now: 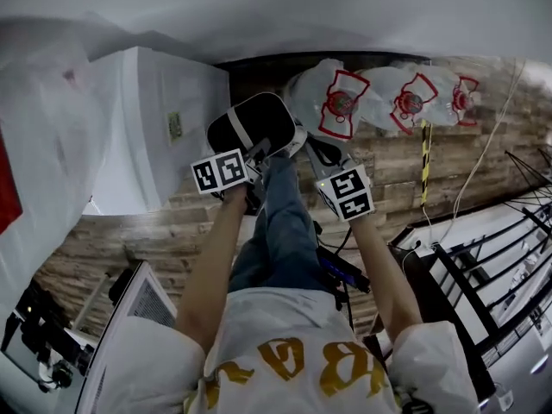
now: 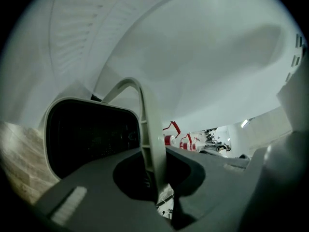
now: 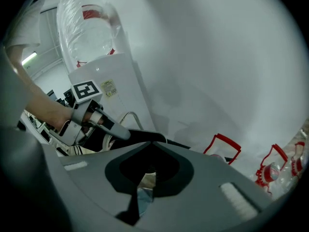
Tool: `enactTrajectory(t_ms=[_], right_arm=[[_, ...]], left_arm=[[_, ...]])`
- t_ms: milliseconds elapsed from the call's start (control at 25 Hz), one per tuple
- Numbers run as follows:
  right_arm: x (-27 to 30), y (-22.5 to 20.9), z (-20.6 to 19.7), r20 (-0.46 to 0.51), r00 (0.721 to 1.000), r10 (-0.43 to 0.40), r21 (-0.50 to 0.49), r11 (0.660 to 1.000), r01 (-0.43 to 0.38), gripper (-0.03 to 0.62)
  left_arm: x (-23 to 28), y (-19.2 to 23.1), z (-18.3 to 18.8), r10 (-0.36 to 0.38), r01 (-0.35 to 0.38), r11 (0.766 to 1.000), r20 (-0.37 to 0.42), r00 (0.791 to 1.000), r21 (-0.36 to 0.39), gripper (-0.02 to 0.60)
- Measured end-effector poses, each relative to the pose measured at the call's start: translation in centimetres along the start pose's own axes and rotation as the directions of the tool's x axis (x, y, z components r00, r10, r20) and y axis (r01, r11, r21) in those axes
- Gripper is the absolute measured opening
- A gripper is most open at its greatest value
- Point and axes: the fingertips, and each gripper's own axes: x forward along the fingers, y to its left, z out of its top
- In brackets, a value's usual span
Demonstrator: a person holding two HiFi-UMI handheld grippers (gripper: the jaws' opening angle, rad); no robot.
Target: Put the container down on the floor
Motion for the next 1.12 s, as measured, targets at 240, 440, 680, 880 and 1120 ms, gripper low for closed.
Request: enactTrajectory(t_ms=[240,440,680,880,1120], right_arm=[[4.0,-0.5,-2.2,-0.033,0.999,0.040,-0.006,0.999,-0.040,0.028],[6.6,-1.2,-4.3,-0.045,0.998,0.052,0.027,0.998,-0.051,0.028],[8.8,-0.6,-4.9,-0.031,0.997,0.071,0.064,0.996,-0.069,0.028],[10.6,-1.3,-6.2,-0.033,0.998,0.058,0.057,0.997,-0.056,0.028],[13.0,-1.5,-7.7,-0.031,0.997,0.068,0.086,0.994,-0.065,0.028]], left_arm=[[3.3,3.9,0.4,0.061,-0.061,0.998,-0.013,0.998,0.008,0.022],[5.5,6.3,0.3,0.091,-0.091,0.996,-0.027,0.996,0.004,0.022],[7.3,9.0,0.0,0.121,-0.121,0.993,-0.040,0.992,-0.010,0.022],[9.4,11.1,-0.4,0.140,-0.140,0.990,-0.066,0.988,-0.005,0.021],[11.8,13.9,-0.6,0.175,-0.174,0.985,-0.094,0.980,0.024,0.020]])
